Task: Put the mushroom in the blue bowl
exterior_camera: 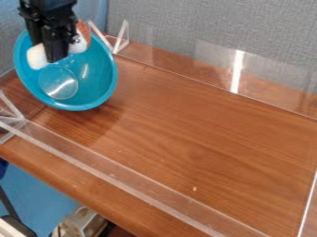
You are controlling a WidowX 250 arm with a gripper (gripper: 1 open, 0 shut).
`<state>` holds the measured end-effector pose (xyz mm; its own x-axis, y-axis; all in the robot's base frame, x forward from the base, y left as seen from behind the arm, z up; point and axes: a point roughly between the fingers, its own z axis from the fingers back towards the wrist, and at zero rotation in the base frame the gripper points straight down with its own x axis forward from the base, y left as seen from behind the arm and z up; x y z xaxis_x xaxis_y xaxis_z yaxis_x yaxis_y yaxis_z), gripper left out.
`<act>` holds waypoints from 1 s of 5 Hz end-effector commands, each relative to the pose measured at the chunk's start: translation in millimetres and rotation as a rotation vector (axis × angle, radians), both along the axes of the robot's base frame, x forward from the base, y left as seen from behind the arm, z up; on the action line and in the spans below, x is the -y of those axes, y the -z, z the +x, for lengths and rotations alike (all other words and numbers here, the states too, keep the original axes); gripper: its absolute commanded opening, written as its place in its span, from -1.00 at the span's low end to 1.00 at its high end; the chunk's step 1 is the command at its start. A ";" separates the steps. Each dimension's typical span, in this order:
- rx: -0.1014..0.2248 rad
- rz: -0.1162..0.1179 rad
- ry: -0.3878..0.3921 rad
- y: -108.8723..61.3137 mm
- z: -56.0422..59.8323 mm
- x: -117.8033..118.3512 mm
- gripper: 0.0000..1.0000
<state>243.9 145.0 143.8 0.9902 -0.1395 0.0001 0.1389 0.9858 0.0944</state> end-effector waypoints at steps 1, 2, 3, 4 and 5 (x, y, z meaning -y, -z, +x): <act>0.022 0.018 0.020 -10.7 -1.7 -0.8 -1.00; -0.004 0.012 0.011 9.4 -6.3 -17.0 -1.00; -0.040 0.005 0.015 35.0 -3.6 -26.3 -1.00; -0.063 0.002 0.028 55.5 2.1 -38.3 -1.00; -0.085 0.001 -0.005 69.2 8.5 -51.4 -1.00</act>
<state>248.5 187.0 57.6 0.9793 -0.1597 -0.1244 0.1660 0.9852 0.0425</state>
